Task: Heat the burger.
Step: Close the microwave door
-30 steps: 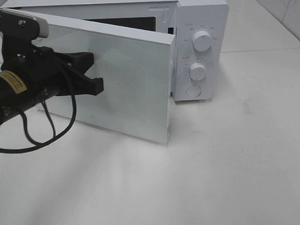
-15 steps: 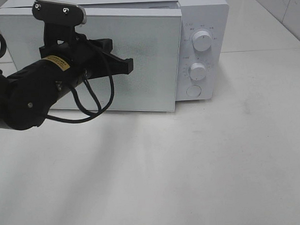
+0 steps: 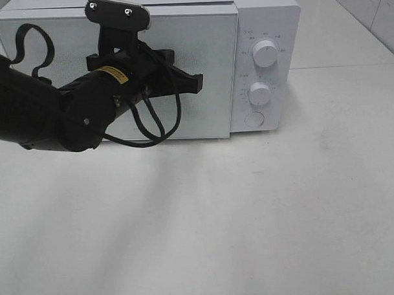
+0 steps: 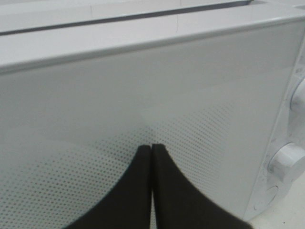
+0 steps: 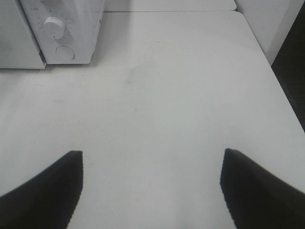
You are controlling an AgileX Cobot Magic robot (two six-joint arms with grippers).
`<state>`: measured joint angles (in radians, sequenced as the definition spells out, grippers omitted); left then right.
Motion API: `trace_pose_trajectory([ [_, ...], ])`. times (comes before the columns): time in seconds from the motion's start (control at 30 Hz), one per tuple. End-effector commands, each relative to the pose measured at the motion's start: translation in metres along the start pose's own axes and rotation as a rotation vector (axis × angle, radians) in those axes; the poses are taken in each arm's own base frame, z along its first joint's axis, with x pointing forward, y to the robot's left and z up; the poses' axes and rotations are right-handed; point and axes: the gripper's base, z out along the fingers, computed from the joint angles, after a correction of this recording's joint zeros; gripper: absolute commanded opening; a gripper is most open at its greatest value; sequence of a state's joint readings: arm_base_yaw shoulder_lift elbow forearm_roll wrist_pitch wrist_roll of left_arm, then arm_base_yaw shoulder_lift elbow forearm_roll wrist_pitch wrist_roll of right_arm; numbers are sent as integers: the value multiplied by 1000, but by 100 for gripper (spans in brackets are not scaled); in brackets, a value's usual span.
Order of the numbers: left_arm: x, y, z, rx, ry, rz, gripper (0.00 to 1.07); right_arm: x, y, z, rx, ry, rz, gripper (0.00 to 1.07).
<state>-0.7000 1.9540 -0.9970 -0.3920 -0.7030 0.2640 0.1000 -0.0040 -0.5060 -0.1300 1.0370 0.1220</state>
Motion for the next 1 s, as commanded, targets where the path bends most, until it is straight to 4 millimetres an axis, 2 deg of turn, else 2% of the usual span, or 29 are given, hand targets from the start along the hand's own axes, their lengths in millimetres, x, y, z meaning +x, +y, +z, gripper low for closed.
trace_pose_trajectory([
  [0.03,-6,12,15,-82,-28,-61,0,2,0,-3,3,-27,-4,76],
  [0.23,-8,19,20,-94,-27,-66,0,2,0,-3,3,-27,-4,76],
  [0.43,-9,16,19,-78,-4,-67,0,2,0,-3,3,-27,-4,76],
  [0.63,-15,2,-1,-22,26,-61,0,2,0,-3,3,-27,-4,76],
  [0.7,-16,-7,-19,17,65,-58,1,2,0,-3,3,-27,-4,76],
  [0.73,-16,-7,-19,17,65,-58,1,2,0,-3,3,-27,-4,76],
  [0.77,-15,-11,-23,38,97,-58,4,2,0,-3,3,-27,-4,76],
  [0.8,-15,-14,-30,73,164,-61,13,2,0,-3,3,-27,-4,76],
  [0.83,-15,-14,-30,73,164,-61,13,2,0,-3,3,-27,-4,76],
  [0.87,-14,-16,-34,94,211,-63,20,2,0,-3,3,-27,-4,76],
  [0.9,-14,-16,-34,94,211,-63,20,2,0,-3,3,-27,-4,76],
  [0.93,-13,-19,-40,132,295,-67,38,2,0,-3,3,-27,-4,76],
  [0.97,-12,-22,-47,173,388,-71,62,2,0,-3,3,-27,-4,76],
  [1.0,-12,-22,-47,173,388,-71,62,2,0,-3,3,-27,-4,76],
])
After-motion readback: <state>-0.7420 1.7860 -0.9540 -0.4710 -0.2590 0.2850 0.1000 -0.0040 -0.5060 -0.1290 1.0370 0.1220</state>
